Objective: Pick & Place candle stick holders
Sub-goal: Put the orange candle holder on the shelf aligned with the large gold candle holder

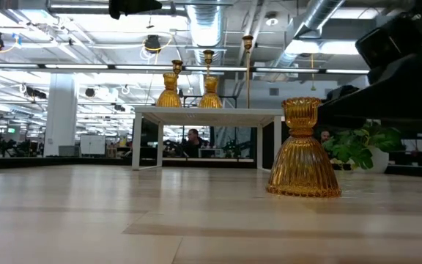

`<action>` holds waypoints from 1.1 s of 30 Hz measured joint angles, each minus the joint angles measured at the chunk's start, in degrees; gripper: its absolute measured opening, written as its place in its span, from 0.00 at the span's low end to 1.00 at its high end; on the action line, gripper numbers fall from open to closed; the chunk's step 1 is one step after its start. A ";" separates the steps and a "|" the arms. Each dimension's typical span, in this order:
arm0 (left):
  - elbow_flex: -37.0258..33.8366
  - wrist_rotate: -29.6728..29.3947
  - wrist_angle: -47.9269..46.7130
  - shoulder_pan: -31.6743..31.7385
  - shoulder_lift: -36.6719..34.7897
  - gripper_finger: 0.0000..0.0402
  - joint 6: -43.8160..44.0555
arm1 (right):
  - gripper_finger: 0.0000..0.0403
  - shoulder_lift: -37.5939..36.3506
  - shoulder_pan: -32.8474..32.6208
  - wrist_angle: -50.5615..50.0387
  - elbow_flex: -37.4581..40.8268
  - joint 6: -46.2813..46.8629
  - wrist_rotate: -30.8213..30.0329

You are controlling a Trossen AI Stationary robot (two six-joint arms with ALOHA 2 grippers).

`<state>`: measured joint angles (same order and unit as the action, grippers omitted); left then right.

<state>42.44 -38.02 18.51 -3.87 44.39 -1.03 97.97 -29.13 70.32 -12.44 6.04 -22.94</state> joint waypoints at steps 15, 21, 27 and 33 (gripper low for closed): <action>0.00 0.37 0.43 -0.03 -0.01 0.78 0.00 | 0.85 0.00 3.32 -5.13 -3.05 -1.90 5.21; 0.00 0.37 0.67 -0.03 -0.01 0.78 0.00 | 0.83 0.60 4.63 -5.00 -4.86 -2.58 9.78; 0.00 0.39 0.77 -0.03 -0.04 0.78 0.00 | 0.82 6.83 4.56 -1.74 -7.04 -1.72 11.12; -0.02 0.39 0.86 -0.03 -0.05 0.78 0.00 | 0.81 11.95 4.91 6.30 -7.59 -2.38 11.09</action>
<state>42.41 -37.63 19.38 -3.90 44.34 -1.04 109.92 -24.22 76.62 -20.03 3.66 -11.86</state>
